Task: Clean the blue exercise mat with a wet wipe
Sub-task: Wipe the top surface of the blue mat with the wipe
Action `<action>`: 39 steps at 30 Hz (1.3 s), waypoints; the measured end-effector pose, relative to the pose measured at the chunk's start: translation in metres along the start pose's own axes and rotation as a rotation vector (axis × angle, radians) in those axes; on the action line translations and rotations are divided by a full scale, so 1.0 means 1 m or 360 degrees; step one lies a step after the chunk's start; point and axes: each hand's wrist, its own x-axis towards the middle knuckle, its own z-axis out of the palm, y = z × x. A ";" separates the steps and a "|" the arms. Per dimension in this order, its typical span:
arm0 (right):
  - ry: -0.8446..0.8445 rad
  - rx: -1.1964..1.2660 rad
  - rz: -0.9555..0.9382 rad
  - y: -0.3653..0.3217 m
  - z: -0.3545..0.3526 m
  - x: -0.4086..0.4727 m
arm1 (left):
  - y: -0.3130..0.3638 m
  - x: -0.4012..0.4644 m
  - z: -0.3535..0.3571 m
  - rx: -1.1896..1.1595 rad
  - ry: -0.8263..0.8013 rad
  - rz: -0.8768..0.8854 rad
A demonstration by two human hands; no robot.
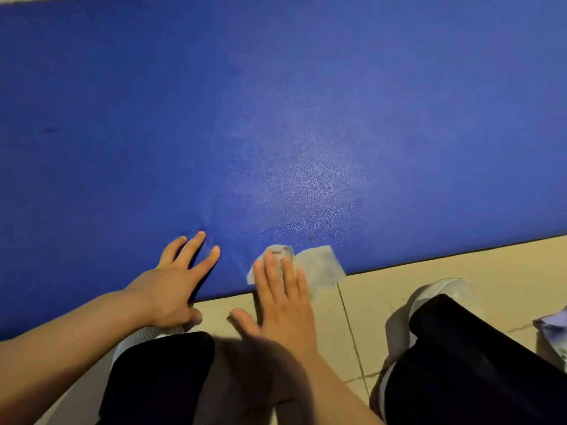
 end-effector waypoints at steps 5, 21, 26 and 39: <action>-0.0038 -0.0052 -0.0231 0.004 0.011 0.002 | 0.000 0.001 0.001 0.0000 0.0013 -0.0004; -0.0096 0.0125 -0.0196 -0.031 -0.014 0.074 | -0.007 0.011 -0.004 -0.0327 0.0684 -0.0153; -0.0087 0.0178 0.0180 0.021 -0.043 0.113 | -0.017 0.010 -0.003 -0.0342 0.0647 -0.0277; -0.0089 0.0000 -0.0159 -0.046 -0.018 0.109 | -0.039 0.034 -0.024 -0.0576 0.0150 -0.0621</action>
